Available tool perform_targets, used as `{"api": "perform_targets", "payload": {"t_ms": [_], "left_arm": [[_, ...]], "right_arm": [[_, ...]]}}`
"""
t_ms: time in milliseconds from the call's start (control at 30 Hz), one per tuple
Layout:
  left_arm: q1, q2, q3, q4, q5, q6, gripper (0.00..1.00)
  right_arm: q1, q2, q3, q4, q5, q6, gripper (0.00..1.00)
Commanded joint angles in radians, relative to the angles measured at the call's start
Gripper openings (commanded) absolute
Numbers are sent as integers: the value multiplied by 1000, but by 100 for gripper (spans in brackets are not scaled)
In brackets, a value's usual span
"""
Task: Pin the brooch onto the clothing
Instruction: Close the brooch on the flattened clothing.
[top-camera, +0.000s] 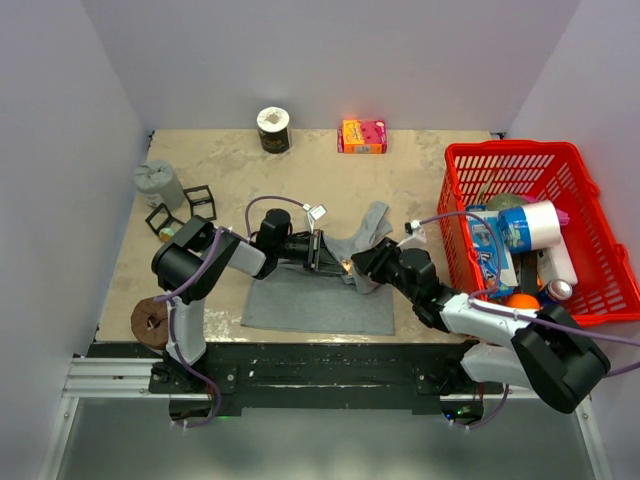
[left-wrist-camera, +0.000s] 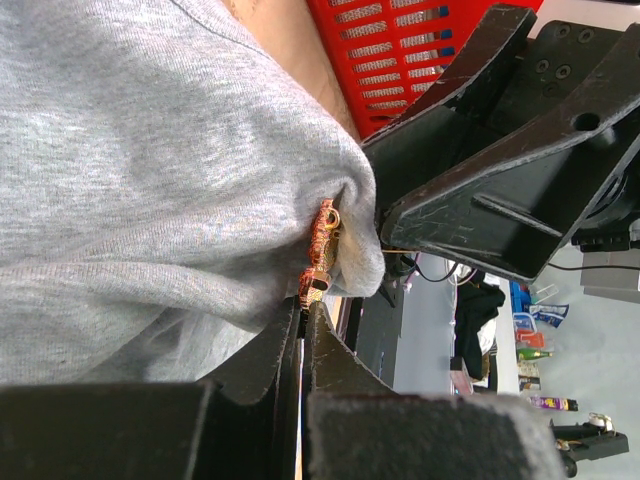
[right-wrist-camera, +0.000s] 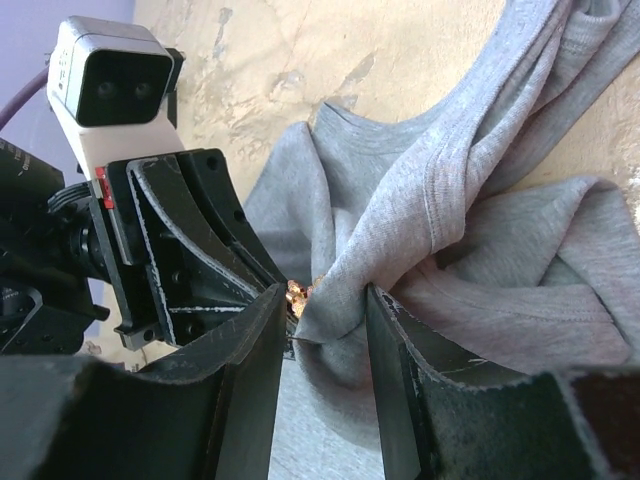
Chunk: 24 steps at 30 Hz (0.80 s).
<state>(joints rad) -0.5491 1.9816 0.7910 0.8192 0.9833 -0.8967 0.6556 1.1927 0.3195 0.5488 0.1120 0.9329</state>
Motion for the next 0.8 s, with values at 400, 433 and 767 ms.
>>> {"api": "perform_targets", "payload": {"t_ms": [400,433,767], "left_arm": [[6,-41,28,15,17,15,0],[6,-44,28,15,17,12,0],[6,-49,27,20,18,7,0]], "right_arm": [[56,41,-37,89,31,66,43],[62,51,-42,94,32,69,44],[104,76,-54,100,92,83,46]]}}
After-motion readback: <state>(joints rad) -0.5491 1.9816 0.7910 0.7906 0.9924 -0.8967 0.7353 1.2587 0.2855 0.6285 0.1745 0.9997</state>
